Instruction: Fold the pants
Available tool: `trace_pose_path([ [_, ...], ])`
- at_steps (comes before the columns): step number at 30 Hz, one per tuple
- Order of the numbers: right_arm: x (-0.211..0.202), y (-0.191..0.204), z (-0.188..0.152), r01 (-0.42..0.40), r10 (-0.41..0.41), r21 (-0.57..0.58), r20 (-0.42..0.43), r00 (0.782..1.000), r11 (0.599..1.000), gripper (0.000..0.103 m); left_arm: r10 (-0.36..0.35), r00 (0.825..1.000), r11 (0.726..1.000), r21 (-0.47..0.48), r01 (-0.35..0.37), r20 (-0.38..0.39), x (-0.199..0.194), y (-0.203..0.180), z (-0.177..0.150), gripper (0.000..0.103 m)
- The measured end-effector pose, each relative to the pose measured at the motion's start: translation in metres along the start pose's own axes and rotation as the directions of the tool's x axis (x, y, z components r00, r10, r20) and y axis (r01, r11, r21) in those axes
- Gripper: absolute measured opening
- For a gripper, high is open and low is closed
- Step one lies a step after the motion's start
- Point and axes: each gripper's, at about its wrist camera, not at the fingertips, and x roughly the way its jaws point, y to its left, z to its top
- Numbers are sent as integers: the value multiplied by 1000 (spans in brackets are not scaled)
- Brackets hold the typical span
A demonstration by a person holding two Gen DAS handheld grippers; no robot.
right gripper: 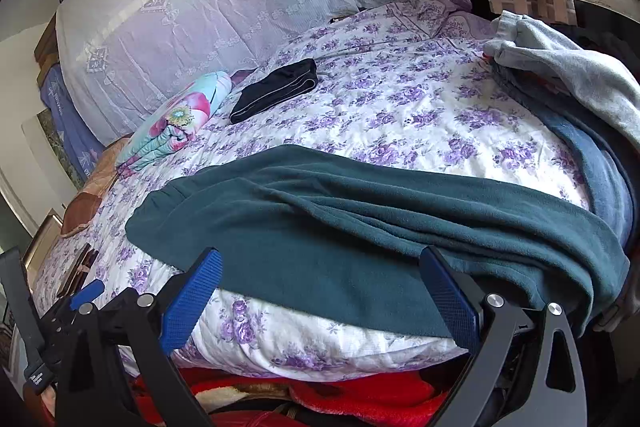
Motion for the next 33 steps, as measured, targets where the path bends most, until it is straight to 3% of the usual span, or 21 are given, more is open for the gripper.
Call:
trace_pose_path([
  [33,3,-3,1,-8,9,14,-12,1000,1000,100,1,1000,1000,-13,-1,-15,3,7,-5,98],
])
